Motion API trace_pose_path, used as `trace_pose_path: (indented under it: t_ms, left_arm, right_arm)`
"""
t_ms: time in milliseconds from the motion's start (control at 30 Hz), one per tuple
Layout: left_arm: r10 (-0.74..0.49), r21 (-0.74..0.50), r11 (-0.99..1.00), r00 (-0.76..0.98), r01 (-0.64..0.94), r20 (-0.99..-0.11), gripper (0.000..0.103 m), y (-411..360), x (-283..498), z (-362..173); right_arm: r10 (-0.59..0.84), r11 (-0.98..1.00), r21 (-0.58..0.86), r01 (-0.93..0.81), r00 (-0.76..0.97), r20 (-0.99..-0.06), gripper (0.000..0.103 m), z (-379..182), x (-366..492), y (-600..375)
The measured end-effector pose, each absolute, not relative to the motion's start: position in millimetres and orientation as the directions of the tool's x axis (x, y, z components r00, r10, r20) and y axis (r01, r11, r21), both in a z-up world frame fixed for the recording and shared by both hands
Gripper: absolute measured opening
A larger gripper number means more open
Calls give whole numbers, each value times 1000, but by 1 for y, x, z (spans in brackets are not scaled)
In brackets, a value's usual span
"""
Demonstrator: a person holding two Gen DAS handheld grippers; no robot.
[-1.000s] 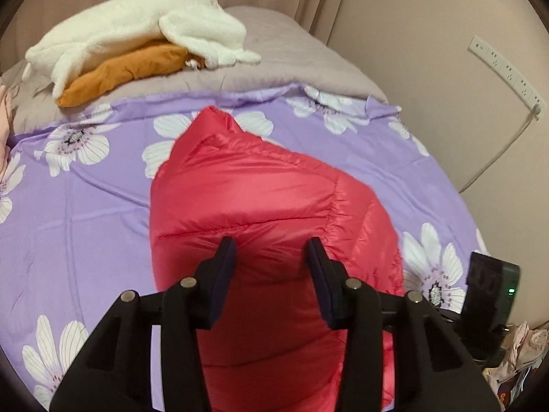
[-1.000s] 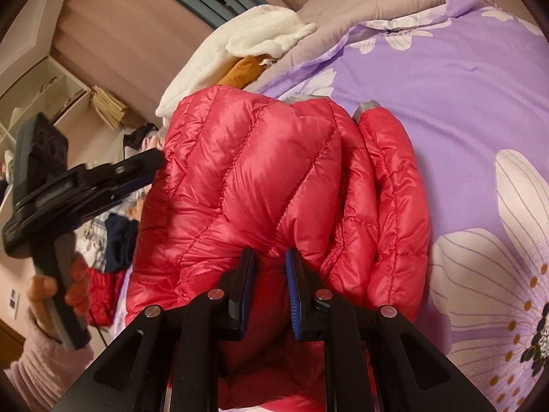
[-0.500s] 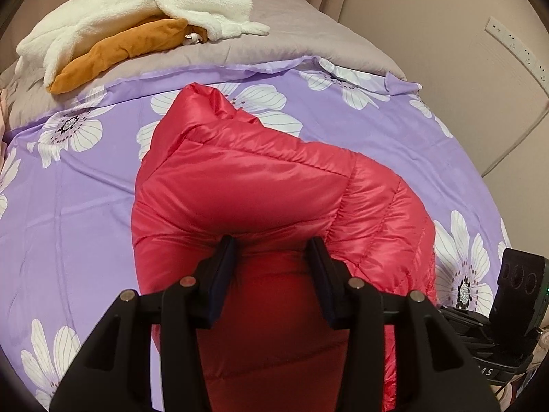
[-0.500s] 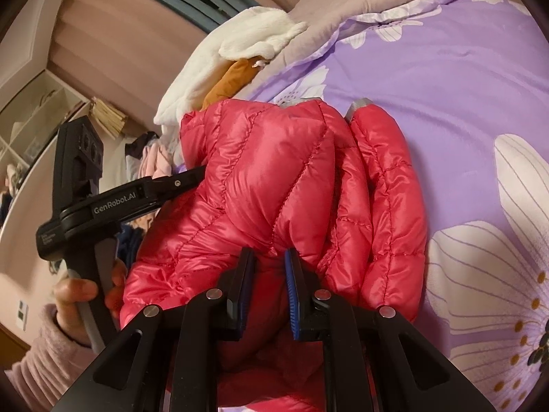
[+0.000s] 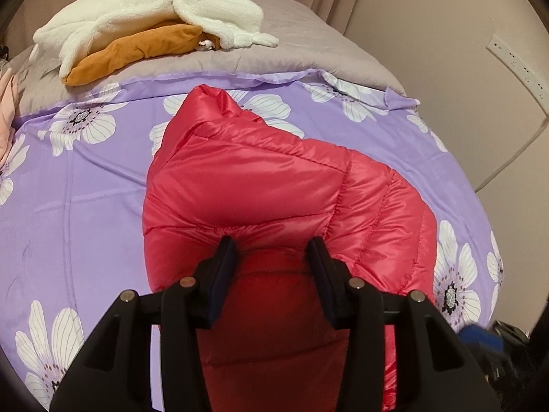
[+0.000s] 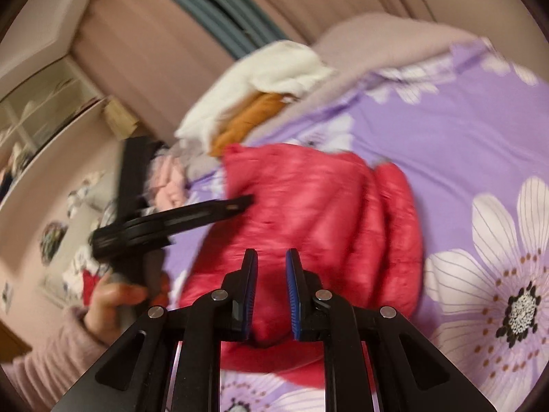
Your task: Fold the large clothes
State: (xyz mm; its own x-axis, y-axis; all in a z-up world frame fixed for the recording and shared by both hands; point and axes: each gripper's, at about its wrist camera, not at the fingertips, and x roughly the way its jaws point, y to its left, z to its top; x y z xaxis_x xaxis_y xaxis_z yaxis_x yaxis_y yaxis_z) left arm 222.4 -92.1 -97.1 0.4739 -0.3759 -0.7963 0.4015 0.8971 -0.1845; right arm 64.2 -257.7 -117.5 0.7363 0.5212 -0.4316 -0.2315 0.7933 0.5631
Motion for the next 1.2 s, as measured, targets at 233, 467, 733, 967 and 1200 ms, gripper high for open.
trace_pose_path:
  t_ms: [233,467,733,967,1200]
  left_arm:
    - [-375,-168,891,474,423,-797,45,-97,218,-97]
    - [-347,-101,884,495,457,-796,47,-111,216,-106]
    - [-349,-104,885,498,453,-794,48,-112,222,-113]
    - [-352,-114,887,496,447,-794,49,-109,215,-102]
    - [-472,-206,836,474,509,-744,66,-80,170,-71]
  right_arm:
    - [470,873,402,-276,693,-547,15,-134,60,-218]
    - [456,875,433,-217,670,-586,11,-175,81,-231]
    - [468,863,459,-210,673,-573,10,-188,88,-230]
    - [478,851,486,-198,676,-561,10,-193,88,-233]
    - [492,833,518,-196,691,-530,10,-189,81,-239]
